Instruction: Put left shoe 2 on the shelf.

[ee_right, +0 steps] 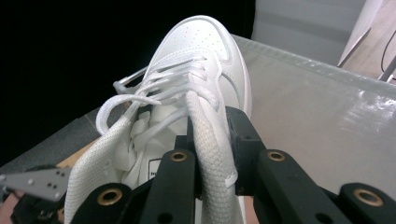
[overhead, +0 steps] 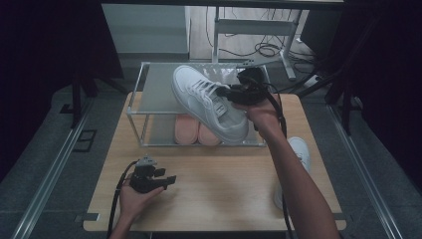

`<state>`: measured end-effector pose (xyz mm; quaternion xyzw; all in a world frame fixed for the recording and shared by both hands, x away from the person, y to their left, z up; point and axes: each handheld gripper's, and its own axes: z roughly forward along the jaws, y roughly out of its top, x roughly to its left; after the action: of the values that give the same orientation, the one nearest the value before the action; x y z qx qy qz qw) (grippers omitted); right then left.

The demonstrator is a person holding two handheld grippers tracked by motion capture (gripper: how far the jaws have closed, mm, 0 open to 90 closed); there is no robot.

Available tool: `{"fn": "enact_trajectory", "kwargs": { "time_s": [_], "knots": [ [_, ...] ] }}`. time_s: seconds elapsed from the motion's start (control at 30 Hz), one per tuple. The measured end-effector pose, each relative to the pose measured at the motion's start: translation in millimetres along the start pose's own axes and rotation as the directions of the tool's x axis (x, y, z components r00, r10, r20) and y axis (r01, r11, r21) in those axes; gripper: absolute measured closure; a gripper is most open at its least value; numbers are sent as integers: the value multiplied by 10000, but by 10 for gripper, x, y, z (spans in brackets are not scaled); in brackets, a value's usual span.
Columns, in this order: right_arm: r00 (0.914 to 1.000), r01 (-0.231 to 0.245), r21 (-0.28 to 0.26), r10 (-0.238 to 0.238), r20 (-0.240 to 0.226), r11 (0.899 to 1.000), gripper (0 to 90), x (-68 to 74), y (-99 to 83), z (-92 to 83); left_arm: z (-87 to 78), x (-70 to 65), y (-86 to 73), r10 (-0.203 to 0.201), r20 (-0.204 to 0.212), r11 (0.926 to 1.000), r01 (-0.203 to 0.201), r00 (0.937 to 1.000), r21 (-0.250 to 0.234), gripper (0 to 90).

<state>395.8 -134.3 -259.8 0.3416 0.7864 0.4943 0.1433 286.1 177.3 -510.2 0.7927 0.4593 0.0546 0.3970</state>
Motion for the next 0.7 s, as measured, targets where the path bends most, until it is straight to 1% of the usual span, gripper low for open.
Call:
{"fn": "enact_trajectory", "kwargs": {
  "time_s": [0.2,0.27,0.37,0.5,0.63,0.7],
  "knots": [
    [9996,-200,15,199,224,9998,816,-30,92,75,3,-10,-1,-6,36,10000,6,10000,-27,419],
    [9992,-283,3,283,268,9996,816,-43,113,104,-8,-6,0,-31,59,9999,32,10000,-118,419],
    [9982,-486,-33,487,351,9988,816,-71,139,152,-4,-12,0,-11,68,10000,12,10000,-82,418],
    [9957,-786,-49,788,492,9969,816,-129,182,243,21,-22,1,43,84,10000,-43,10000,-16,417],
    [9942,-896,-14,895,600,9960,815,-164,211,297,19,-19,2,40,71,10000,-40,10000,18,416],
    [9922,-1022,-7,1020,718,9948,815,-193,236,336,8,-18,2,3,58,10000,-3,10000,-50,416]
  ]
}}
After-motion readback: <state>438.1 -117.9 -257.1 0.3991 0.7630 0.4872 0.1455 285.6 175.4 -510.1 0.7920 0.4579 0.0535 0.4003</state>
